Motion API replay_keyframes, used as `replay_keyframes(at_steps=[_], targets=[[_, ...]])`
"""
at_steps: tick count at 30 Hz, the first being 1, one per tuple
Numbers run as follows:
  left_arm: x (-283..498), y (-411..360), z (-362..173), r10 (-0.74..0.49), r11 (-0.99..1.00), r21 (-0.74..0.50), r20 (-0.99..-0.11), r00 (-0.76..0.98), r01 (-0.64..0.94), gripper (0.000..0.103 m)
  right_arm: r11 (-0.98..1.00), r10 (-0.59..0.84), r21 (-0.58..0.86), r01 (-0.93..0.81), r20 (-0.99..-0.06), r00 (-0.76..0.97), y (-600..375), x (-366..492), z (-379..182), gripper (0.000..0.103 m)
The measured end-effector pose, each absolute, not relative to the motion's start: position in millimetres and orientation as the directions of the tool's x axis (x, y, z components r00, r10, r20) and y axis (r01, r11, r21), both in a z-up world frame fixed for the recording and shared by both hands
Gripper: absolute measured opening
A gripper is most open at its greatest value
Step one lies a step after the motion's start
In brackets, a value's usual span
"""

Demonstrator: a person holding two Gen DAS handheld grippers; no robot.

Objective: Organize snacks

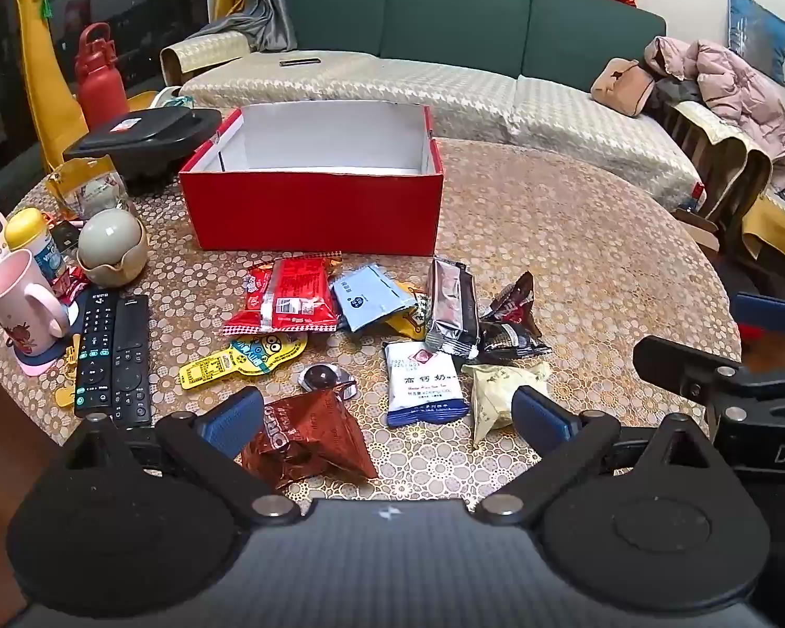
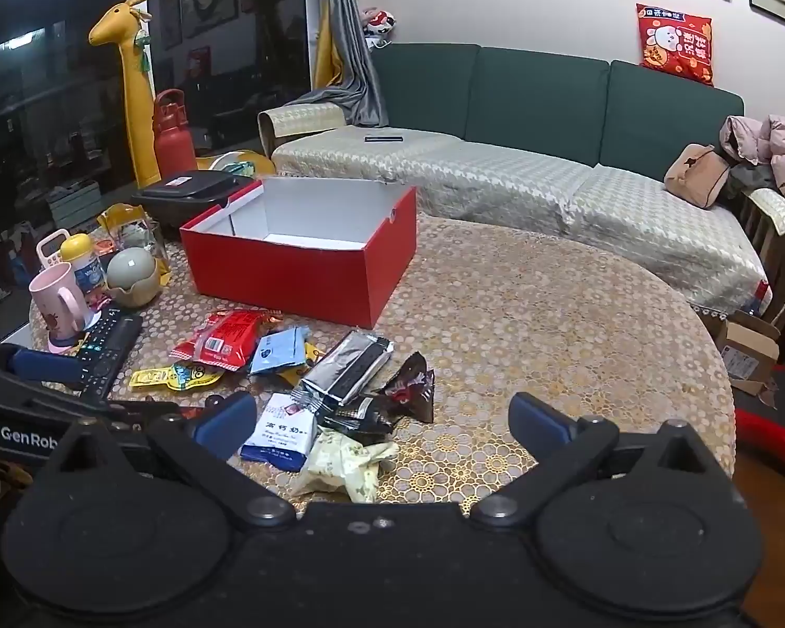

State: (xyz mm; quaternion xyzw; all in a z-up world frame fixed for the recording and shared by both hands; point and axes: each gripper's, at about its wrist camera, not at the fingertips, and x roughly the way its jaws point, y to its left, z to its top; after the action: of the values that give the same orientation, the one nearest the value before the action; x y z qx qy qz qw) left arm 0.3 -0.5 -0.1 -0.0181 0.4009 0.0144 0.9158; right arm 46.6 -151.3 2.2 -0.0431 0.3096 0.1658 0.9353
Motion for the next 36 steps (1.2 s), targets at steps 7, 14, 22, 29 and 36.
replay_keyframes(at_steps=[7,14,22,29,36], targets=[[-1.6,-9.0,2.1,0.029,0.999,0.002,-0.729,0.684,-0.041,0.102,0.947,0.271,0.021,-0.319,-0.583,0.766,-154.3,46.2,3.7,0.103],[-7.0,-3.1,6.5,0.019,0.999,-0.008,-0.719,0.694,-0.036,0.102,0.946,0.283,0.033,-0.324,-0.575,0.767,-152.4,43.1,6.9,0.103],[-11.1,-2.9,9.1,0.011,0.999,-0.016,-0.712,0.702,-0.033,0.102,0.946,0.283,0.031,-0.324,-0.572,0.77,-151.3,38.5,11.4,0.103],[-11.7,-2.0,10.0,0.011,0.999,-0.019,-0.711,0.703,-0.034,0.102,0.946,0.281,0.028,-0.323,-0.567,0.774,-150.5,35.9,14.0,0.103],[-12.5,-1.9,9.7,0.01,0.999,-0.02,-0.711,0.703,-0.034,0.102,0.946,0.281,0.027,-0.323,-0.567,0.775,-150.5,35.7,14.1,0.103]])
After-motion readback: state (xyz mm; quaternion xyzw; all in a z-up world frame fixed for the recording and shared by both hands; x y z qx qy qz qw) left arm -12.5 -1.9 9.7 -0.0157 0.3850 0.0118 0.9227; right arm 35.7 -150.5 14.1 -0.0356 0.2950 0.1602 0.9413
